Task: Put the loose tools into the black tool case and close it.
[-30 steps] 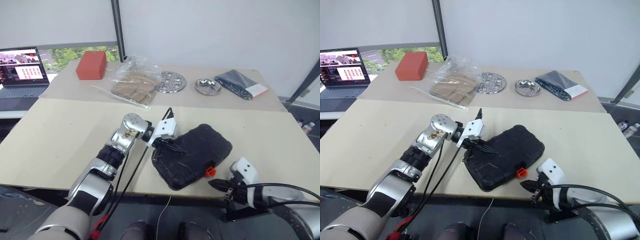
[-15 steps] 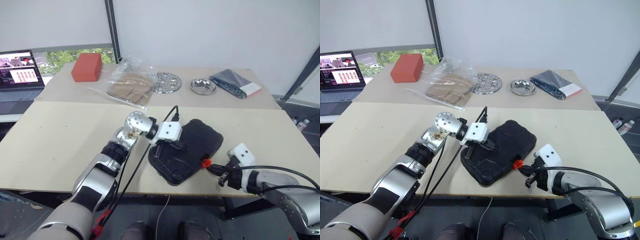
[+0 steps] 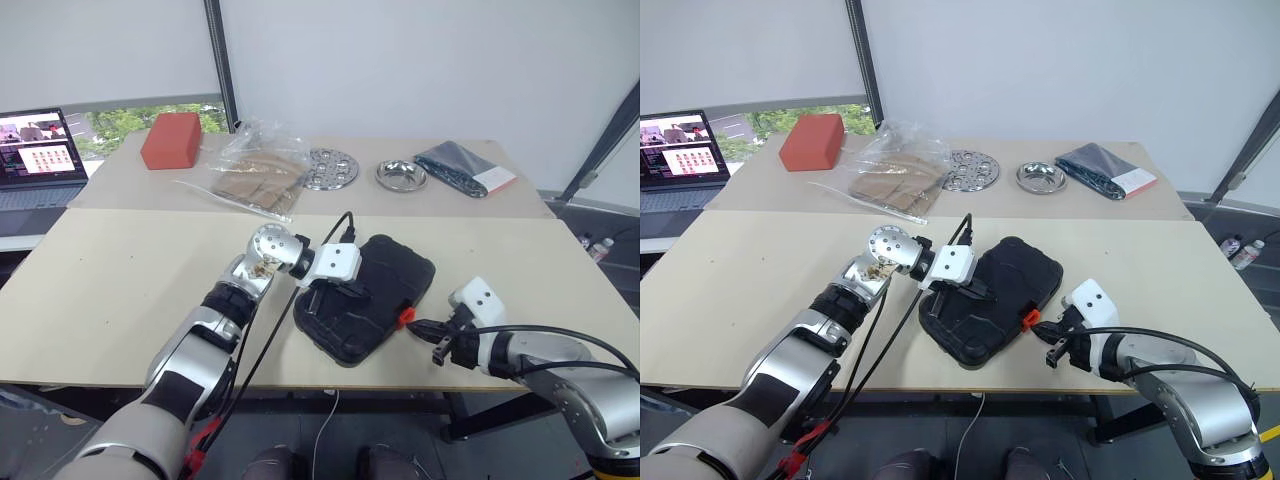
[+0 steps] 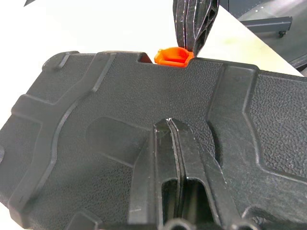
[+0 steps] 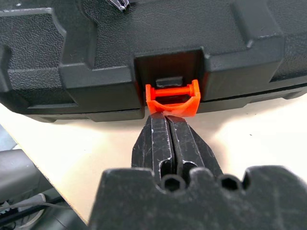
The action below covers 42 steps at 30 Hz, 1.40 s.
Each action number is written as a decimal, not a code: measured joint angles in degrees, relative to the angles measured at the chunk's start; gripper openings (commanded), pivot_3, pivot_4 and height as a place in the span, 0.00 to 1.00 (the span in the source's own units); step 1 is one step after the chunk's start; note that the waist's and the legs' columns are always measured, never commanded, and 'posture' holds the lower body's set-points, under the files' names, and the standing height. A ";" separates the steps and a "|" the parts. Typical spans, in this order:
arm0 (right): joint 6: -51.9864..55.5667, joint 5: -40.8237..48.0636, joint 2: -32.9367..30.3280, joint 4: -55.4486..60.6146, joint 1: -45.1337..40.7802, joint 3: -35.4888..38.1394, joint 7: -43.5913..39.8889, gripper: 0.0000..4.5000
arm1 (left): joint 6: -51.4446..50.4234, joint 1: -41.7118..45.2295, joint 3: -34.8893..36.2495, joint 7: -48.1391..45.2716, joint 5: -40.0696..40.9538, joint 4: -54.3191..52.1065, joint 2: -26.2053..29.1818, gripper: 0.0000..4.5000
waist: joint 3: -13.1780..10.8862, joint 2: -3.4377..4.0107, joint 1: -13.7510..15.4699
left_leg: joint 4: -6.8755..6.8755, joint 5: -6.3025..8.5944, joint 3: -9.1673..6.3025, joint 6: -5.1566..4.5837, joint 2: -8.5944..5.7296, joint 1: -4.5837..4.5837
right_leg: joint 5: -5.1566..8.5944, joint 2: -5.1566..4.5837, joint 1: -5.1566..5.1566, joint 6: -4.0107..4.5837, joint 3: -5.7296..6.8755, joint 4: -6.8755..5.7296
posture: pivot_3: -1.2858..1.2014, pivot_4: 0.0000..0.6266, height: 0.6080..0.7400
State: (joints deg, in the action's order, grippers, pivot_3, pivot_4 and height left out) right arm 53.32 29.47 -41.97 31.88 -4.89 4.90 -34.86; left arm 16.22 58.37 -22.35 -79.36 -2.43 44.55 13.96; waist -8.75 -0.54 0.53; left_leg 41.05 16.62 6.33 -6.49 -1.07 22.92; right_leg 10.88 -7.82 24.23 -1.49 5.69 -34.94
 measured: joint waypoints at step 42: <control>-8.46 12.97 -23.59 -11.03 14.19 37.39 -41.90 1.00 | -51.54 -22.69 25.59 -9.23 25.17 -34.86 40.31 0.98 | -0.63 -0.09 1.43 | -0.22 -0.15 -0.11 0.60 -0.14 0.79 | 0.11 -0.13 0.59 0.11 0.12 0.19 | 0.52 0.24 0.95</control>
State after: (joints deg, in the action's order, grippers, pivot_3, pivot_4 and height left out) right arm 44.86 42.44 -65.55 20.85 9.30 42.29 -76.76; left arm -35.32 35.68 3.25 -88.59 22.74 9.69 54.27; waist -9.38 -0.63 1.96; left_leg 40.84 16.48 6.22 -5.89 -1.21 23.71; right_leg 10.98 -7.96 24.82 -1.38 5.81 -34.76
